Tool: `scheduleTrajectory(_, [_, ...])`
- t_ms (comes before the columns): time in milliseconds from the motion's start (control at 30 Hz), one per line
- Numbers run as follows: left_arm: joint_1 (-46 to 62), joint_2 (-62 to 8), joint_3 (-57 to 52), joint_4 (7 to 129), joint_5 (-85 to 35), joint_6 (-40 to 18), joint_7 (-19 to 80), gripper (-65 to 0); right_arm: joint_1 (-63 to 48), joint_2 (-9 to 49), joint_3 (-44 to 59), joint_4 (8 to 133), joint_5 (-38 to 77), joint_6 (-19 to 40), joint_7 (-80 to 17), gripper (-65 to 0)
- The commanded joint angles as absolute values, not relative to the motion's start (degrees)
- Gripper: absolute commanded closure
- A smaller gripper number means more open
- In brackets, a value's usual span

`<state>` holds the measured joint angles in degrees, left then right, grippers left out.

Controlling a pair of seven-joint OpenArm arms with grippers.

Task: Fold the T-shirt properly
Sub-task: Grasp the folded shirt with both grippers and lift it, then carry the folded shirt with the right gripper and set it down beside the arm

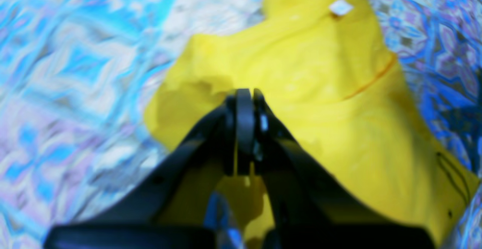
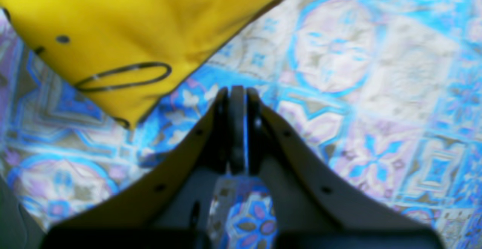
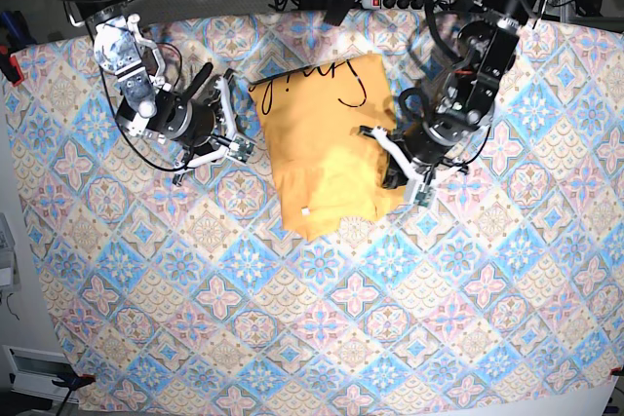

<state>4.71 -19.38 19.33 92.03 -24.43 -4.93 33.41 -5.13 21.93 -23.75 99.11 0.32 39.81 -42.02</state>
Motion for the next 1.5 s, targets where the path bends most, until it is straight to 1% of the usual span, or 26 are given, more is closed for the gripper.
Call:
scheduleTrajectory(0, [5.7, -20.0, 16.8, 95.0, -24.6, -5.0, 32.0, 0.0, -5.4, 21.9, -23.8, 101.1, 1.3, 40.0, -41.0, -1.0])
scheduleTrajectory(167, [15.2, -20.1, 7.2, 100.1, -24.6, -5.0, 31.9, 0.0, -8.1, 17.2, -24.0, 104.4, 1.3, 40.0, -41.0, -1.1])
scheduleTrajectory(233, [16.1, -20.0, 6.4, 99.2, -24.4, -5.1, 31.9, 0.0, -8.2, 15.2, -25.1, 104.7, 1.3, 40.0, -41.0, -1.1])
scheduleTrajectory(333, [16.6, -19.9, 6.3, 96.7, -24.6, -5.1, 32.0, 0.0, -7.9, 14.0, -29.5, 104.7, 1.3, 40.0, -40.9, -1.1])
scheduleTrajectory(500, [20.5, -19.9, 5.4, 97.9, -24.7, -5.0, 31.8, 0.0, -5.8, 11.4, -36.2, 104.7, 1.3, 40.0, -41.0, -1.1])
scheduleTrajectory(700, [25.4, -19.9, -2.1, 98.0, -24.9, -5.0, 31.8, 0.0, -2.1, 6.5, -39.2, 102.5, 1.3, 40.0, -41.0, -1.1])
scheduleTrajectory(800, [26.8, -19.9, -6.1, 98.0, -25.0, -5.0, 31.8, 0.0, -0.1, 4.5, -41.4, 97.9, 1.3, 40.0, -40.6, -1.1])
scheduleTrajectory(967, [28.7, -19.7, -10.3, 98.0, -25.1, -5.0, 31.8, 0.0, 4.8, -0.8, -45.1, 88.8, 1.3, 40.0, -40.0, -1.1])
scheduleTrajectory(1200, [29.8, -17.8, -12.9, 98.2, -25.1, -5.0, 31.8, 0.0, 8.7, -6.2, -45.1, 71.4, 1.2, 40.0, -31.6, -1.1])
scheduleTrajectory(1333, [30.1, -16.9, -12.9, 101.1, -25.1, -5.0, 32.0, 0.0, 10.4, -7.2, -44.6, 61.6, 1.1, 40.0, -27.4, -1.0])
scheduleTrajectory(1467, [30.1, -16.9, -12.6, 102.8, -25.1, -5.0, 32.0, 0.0, 11.5, -7.0, -44.4, 56.0, 1.0, 40.0, -23.8, -0.8])
